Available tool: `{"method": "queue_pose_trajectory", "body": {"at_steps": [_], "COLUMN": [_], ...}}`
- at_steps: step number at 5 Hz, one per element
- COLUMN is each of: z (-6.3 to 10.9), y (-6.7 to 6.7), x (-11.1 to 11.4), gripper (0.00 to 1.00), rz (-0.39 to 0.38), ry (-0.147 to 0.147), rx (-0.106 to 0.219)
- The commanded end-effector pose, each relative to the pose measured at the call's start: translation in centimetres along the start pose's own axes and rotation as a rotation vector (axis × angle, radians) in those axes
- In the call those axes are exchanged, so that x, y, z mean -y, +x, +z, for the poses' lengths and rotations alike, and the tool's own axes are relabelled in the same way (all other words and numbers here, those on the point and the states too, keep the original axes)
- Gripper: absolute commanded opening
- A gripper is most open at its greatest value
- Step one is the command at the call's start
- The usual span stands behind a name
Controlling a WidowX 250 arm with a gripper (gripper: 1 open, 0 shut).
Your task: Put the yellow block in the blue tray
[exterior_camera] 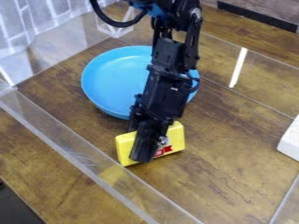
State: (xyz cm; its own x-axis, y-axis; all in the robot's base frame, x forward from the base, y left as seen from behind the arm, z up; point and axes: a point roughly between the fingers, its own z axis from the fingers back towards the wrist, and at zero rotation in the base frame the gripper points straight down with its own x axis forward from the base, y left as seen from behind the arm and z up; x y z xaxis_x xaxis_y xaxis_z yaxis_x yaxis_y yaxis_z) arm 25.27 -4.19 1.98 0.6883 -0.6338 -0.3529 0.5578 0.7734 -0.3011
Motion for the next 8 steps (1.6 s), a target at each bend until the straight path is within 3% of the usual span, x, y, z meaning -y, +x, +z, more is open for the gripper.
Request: {"method": "queue_pose_trajectory", "body": {"at_steps": [1,6,7,8], "z": [2.4,5.1,7.9,11.9], "y": [-0.6,-1.8,-2.8,-4.4], "x": [-0.4,0.1,0.8,0.9], "gripper": [0.0,0.0,0.0,0.0], "rz": [0.028,0.05,0.083,0.152], "ry": [0.024,0.034,0.065,0.112], "rx": [0.069,0.114,0.164,0.236]}}
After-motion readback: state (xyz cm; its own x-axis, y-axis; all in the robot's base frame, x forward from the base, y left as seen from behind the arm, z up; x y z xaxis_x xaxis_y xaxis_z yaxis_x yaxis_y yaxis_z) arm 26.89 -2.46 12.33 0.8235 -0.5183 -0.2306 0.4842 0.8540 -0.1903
